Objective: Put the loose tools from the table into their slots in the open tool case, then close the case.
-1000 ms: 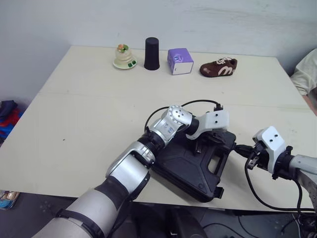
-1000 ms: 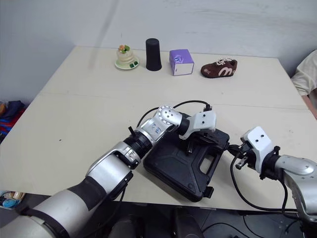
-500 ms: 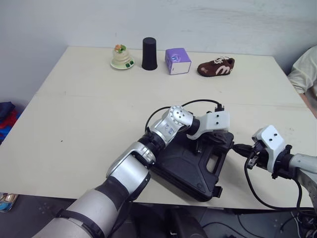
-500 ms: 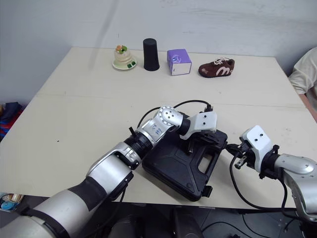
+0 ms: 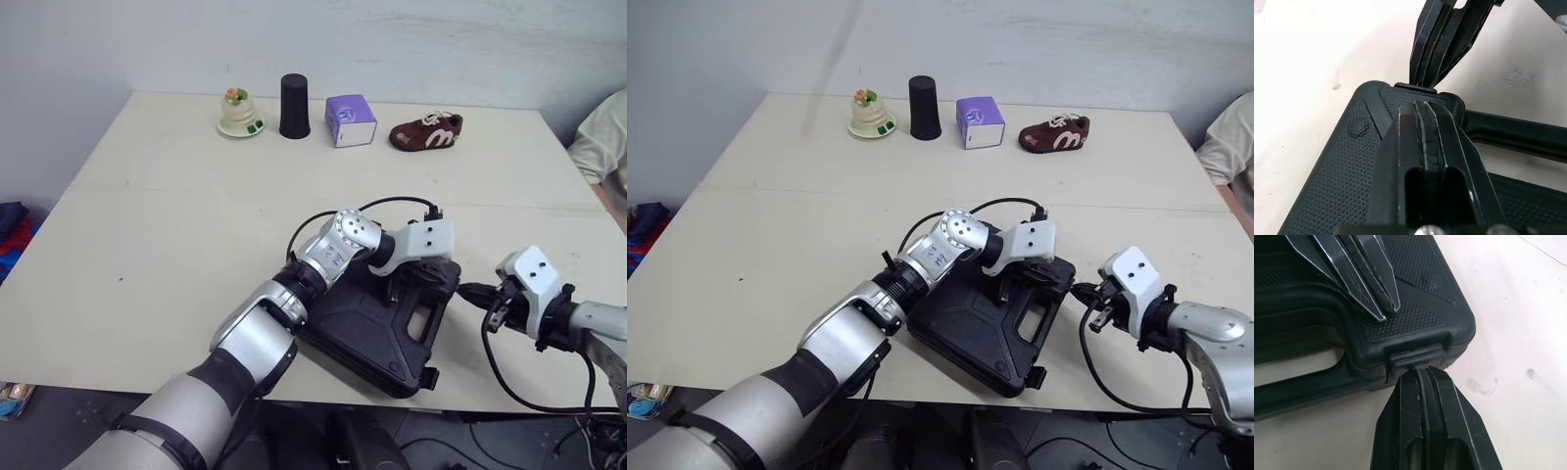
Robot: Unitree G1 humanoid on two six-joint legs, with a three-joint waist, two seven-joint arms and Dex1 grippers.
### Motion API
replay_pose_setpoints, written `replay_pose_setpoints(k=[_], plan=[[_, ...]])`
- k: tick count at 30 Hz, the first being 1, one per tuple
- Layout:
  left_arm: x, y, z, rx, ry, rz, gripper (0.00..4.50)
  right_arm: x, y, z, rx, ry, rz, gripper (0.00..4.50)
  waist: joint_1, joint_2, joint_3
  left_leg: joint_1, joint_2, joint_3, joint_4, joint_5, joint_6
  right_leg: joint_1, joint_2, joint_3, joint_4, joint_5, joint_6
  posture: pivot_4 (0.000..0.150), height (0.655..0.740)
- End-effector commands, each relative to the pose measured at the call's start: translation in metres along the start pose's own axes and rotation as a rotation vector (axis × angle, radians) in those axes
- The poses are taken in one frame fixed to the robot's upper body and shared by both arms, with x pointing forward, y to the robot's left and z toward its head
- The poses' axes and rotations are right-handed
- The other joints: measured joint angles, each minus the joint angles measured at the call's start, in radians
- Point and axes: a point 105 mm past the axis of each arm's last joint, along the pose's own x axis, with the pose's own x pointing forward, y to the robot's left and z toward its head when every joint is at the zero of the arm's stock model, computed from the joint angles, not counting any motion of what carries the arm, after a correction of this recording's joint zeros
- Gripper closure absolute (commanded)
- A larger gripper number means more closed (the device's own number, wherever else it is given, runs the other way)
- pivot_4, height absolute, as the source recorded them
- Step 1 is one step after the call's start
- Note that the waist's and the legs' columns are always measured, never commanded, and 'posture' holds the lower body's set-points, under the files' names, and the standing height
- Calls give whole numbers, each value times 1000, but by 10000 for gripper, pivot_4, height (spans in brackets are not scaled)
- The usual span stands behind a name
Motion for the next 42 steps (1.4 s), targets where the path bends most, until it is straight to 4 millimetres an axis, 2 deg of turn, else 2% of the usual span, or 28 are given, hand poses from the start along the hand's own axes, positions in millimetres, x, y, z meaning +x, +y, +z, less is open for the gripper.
replay_pose_setpoints(k=[1,10,13,14,16,17,19,20,23,28,31,35,38,42], plan=[[8,-23,-52,-83,190,-70,44253,2,9,27,-91,-86,50,45000,0,0,0,0,0,0,0,0,0,0,0,0,0,0,0,1500,7339],[6,-21,-50,-94,175,-57,44253,1,8,21,-102,-47,53,45000,-10,-1,-1,1,0,0,-2,0,0,0,0,0,0,0,0,1500,7339],[-8,-12,-23,-109,34,-71,44253,-12,5,17,-92,-33,24,45000,-11,-1,-1,1,0,0,-2,0,0,0,0,0,0,0,0,1500,7339],[-19,-12,-7,-102,-39,-108,44253,-20,6,15,-85,-24,20,45000,-9,0,0,1,0,0,-3,0,0,0,0,0,0,0,0,1500,7339],[-34,-17,12,-88,-118,-169,44253,-29,10,12,-77,-12,21,45000,-9,3,2,0,-1,0,-7,1,-2,-2,0,0,0,-1,-1,1500,7339],[-41,-21,19,-88,-149,-205,44253,-34,13,11,-70,-8,27,45000,-10,4,2,-1,-1,0,-9,5,-9,-3,0,0,0,-1,-1,1500,7339],[-65,-46,33,-77,-195,-363,44253,-44,35,2,-24,13,94,45000,-7,7,4,-1,-1,0,-11,7,-11,-5,0,0,0,-2,-2,1500,7339],[-73,-60,33,-60,-187,-428,44253,-49,49,-3,-6,33,144,45000,-4,8,5,-1,-1,0,-14,8,-13,-6,0,0,0,-3,-2,1500,7339],[-74,-87,21,-52,-92,-502,44253,-55,85,-17,31,88,273,45000,8,9,4,0,2,-2,-15,9,-19,-6,4,-1,2,-7,-5,1500,7339],[-59,-96,6,-107,20,-476,44253,-55,113,-27,77,132,363,45000,12,8,5,0,0,-2,-9,7,-13,-3,0,-1,1,-5,-1,1500,7339],[-52,-104,-4,-92,64,-494,44253,-53,119,-28,84,139,388,45000,11,8,5,0,-4,-2,-9,5,-4,-1,-4,0,0,-4,1,1500,7339],[-37,-105,-23,-49,154,-438,44253,-52,123,-25,91,128,413,45000,11,7,4,2,-5,-2,-10,4,0,0,-5,0,-1,-3,1,1500,7339],[-37,-113,-30,-28,183,-471,44253,-50,126,-17,103,96,432,45000,15,4,2,2,-5,-2,-10,4,0,2,-5,0,-2,-3,2,1500,7339],[-35,-109,-38,-5,219,-445,44253,-46,129,-2,104,49,447,45000,25,-1,0,3,-5,-3,-11,3,1,4,-5,0,-5,-3,1,1500,7339]])
